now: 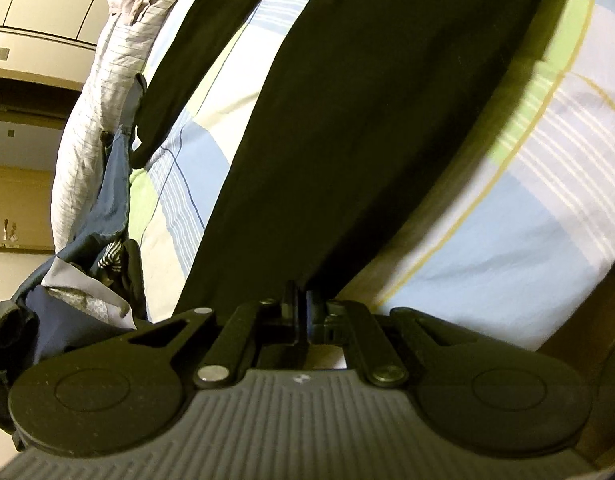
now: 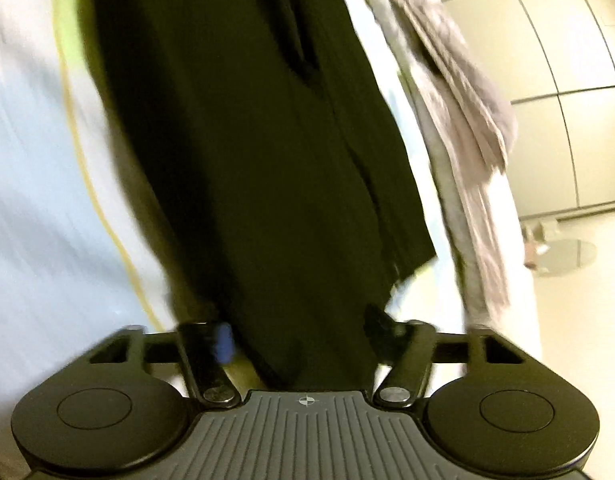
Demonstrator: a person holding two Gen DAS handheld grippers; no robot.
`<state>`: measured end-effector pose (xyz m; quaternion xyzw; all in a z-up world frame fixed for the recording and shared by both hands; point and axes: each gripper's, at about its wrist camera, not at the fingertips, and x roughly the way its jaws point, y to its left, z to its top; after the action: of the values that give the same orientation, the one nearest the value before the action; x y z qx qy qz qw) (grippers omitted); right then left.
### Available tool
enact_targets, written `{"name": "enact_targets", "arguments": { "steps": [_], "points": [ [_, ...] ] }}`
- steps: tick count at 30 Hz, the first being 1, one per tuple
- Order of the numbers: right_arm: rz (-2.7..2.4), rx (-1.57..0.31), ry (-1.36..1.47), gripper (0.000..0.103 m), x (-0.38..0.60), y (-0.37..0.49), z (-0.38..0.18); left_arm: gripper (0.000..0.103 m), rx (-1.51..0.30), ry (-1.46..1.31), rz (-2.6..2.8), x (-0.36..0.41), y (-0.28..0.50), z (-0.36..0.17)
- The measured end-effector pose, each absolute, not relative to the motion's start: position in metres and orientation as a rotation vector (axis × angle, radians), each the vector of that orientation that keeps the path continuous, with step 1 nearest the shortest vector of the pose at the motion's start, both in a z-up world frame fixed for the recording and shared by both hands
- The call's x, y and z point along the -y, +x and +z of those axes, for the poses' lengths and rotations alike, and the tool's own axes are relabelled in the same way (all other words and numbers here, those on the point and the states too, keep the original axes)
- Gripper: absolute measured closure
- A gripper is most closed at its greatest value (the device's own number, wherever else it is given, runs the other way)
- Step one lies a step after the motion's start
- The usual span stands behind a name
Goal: Fold clothes
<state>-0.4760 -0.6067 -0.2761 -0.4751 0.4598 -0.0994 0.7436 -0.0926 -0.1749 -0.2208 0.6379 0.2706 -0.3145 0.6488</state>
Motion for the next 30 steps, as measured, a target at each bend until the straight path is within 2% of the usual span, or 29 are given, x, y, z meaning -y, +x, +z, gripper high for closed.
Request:
{"name": "enact_targets", "arguments": {
  "steps": [3, 4, 5, 6, 7, 20, 25, 30],
  "points": [
    [-0.236, -1.027, -1.068, 0.049, 0.622, -0.475, -0.281, 0.100, -0.615, 1.451, -0.702, 0.178, -0.092, -0.222],
    [-0.230, -1.036, -1.074, 0.062, 0.626, -0.475, -0.282, 0.100, -0.614, 1.450, -0.697, 0.179, -0.092, -0.222],
    [-0.224, -1.044, -1.077, 0.081, 0.629, -0.476, -0.282, 0.100, -0.611, 1.448, -0.691, 0.179, -0.092, -0.218],
    [-0.213, -1.051, -1.069, 0.093, 0.628, -0.478, -0.280, 0.101, -0.602, 1.445, -0.686, 0.179, -0.094, -0.213],
    [-0.202, -1.058, -1.062, 0.099, 0.628, -0.480, -0.277, 0.101, -0.594, 1.442, -0.681, 0.179, -0.095, -0.207],
    [-0.122, -1.053, -0.926, 0.101, 0.593, -0.530, -0.176, 0.101, -0.577, 1.408, -0.564, 0.134, -0.136, -0.077],
    [-0.047, -1.110, -0.887, 0.101, 0.583, -0.525, -0.138, 0.101, -0.514, 1.419, -0.570, 0.163, -0.104, -0.036],
    [0.003, -1.179, -0.884, 0.101, 0.603, -0.494, -0.107, 0.101, -0.470, 1.446, -0.646, 0.232, -0.022, 0.002]
  ]
}}
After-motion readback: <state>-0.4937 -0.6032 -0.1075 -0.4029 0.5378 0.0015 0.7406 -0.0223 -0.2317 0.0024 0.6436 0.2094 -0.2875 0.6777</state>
